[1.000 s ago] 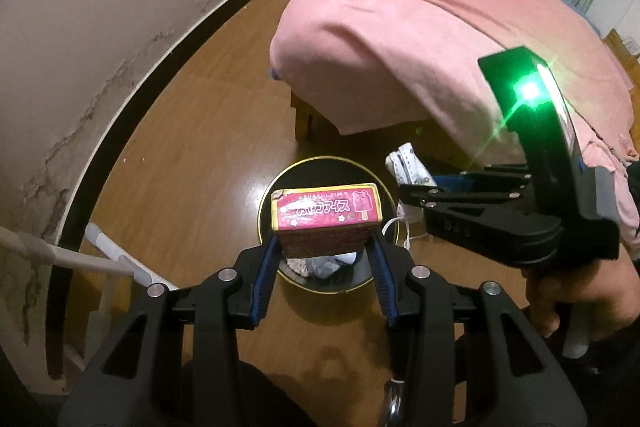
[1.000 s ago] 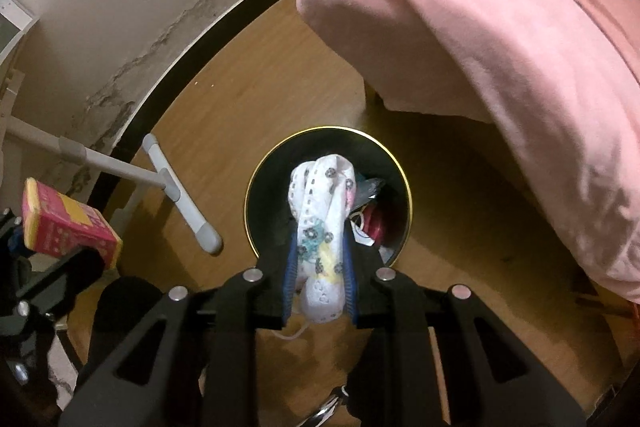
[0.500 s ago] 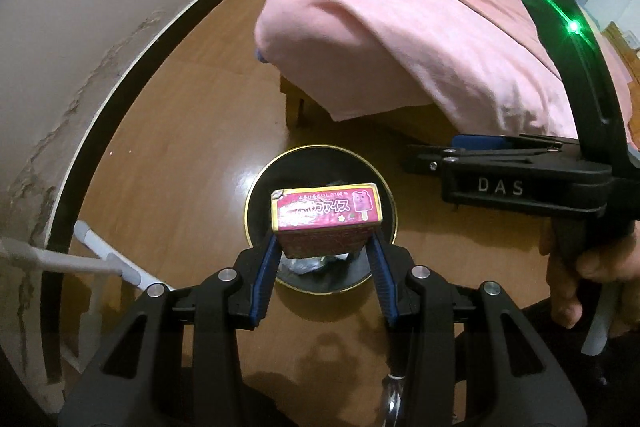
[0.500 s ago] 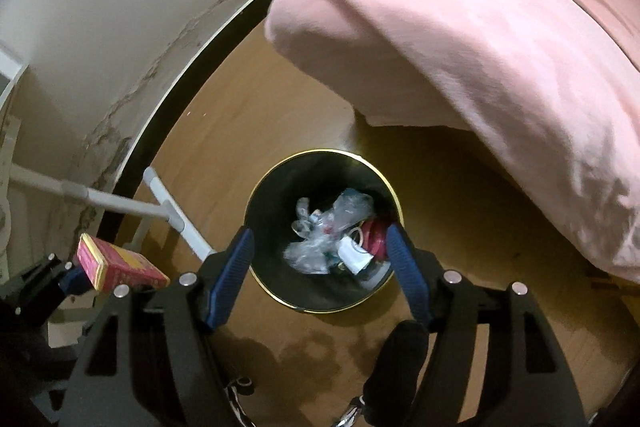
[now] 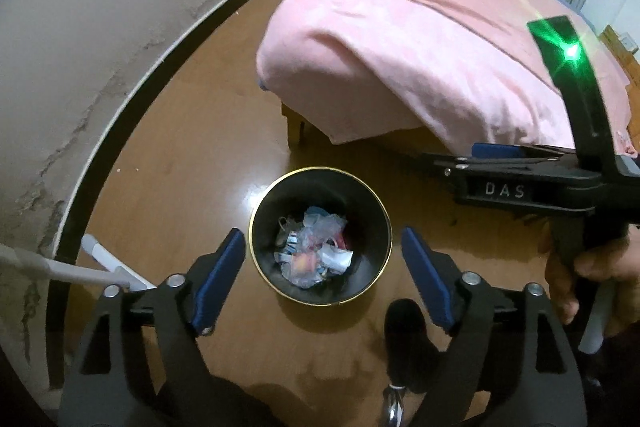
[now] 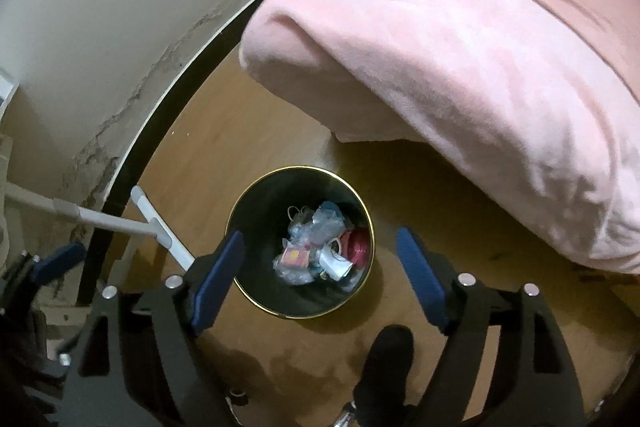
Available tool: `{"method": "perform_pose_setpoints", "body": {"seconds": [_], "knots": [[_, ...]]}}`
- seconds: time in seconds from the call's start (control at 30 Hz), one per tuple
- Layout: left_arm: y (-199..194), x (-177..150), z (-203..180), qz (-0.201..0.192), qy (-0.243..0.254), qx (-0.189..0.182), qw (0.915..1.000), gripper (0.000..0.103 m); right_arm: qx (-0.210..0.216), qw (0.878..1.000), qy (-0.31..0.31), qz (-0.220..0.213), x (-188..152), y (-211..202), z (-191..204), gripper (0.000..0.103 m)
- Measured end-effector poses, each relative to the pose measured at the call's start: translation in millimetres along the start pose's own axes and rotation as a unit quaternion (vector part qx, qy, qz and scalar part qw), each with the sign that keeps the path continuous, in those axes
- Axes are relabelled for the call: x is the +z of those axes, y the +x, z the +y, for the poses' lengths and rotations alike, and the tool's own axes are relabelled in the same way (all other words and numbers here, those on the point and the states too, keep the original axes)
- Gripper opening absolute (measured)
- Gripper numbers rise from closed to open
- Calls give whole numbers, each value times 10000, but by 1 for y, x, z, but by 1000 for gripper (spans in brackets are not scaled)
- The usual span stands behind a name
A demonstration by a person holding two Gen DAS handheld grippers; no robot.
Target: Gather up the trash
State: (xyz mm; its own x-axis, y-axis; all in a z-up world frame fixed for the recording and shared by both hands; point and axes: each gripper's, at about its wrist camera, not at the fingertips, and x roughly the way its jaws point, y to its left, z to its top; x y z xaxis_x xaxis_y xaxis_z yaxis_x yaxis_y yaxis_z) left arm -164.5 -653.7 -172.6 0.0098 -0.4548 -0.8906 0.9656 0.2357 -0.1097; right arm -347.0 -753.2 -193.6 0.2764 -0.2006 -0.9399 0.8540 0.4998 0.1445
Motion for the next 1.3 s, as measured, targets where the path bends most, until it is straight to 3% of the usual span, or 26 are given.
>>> {"method": "perform_pose_setpoints", "body": {"seconds": [0.23,0.37,0.47,0.53,0.63,0.8,0.9,1.0,1.1,1.2,1.3], "knots": [[-121,-14,29,-779,-278,89,9965,96,65,9929,-873,-810,5,-94,73,94],[-193,-44,75,-1160,-691,631,9888,96,324,9791,-1629,-1174,-4,-141,150,96],[-241,-80,122,-1339,-1212,1126,9771,96,696,9646,-2211,-1260,-16,-163,218,96],[-270,-108,155,-1408,-1603,1505,9653,96,935,9501,-2674,-1304,-31,-173,273,96],[-315,-159,203,-1543,-2230,2041,9406,96,1166,9309,-3180,-1369,-50,-182,336,96],[-383,-250,267,-1699,-3168,2912,8866,96,1603,8975,-3870,-1381,-89,-194,429,96],[-415,-297,290,-1768,-3632,3230,8558,96,1746,8831,-4137,-1356,-106,-198,464,96],[-437,-332,302,-1785,-3923,3449,8338,96,1837,8717,-4336,-1356,-123,-200,491,96],[-454,-364,309,-1780,-4146,3628,8154,96,1905,8651,-4444,-1333,-136,-202,510,96],[-459,-381,307,-1772,-4285,3670,8064,96,1915,8623,-4496,-1329,-146,-202,520,96],[-458,-386,309,-1737,-4337,3697,8031,96,1909,8621,-4505,-1320,-152,-202,525,96]]}}
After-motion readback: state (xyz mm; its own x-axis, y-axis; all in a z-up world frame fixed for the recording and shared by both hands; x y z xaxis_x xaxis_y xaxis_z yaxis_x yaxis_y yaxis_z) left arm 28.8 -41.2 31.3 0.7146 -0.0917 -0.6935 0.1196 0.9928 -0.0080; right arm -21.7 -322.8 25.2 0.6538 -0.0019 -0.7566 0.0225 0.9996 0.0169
